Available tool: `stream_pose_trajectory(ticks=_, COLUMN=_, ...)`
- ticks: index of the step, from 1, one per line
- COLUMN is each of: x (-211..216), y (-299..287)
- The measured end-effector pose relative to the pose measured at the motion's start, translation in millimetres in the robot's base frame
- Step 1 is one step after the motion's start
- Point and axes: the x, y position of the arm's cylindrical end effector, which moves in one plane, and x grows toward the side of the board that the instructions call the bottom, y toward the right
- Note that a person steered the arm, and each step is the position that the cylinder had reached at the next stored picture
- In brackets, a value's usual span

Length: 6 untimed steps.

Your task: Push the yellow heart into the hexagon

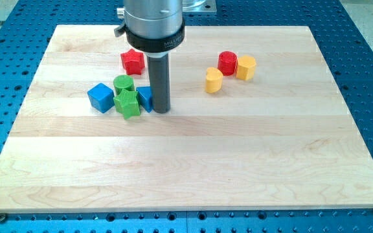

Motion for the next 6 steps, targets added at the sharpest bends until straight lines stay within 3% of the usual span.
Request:
stream_pose_trajectory(ticks=1, x=-2.9, y=19.1)
stream_pose_trajectory(ticks=2, x=-30.7, y=83.3)
stream_pose_trajectory(ticks=4, x=-48.4, y=70.7)
stream_pose_trajectory(ticks=6, x=-72.0, y=122.4)
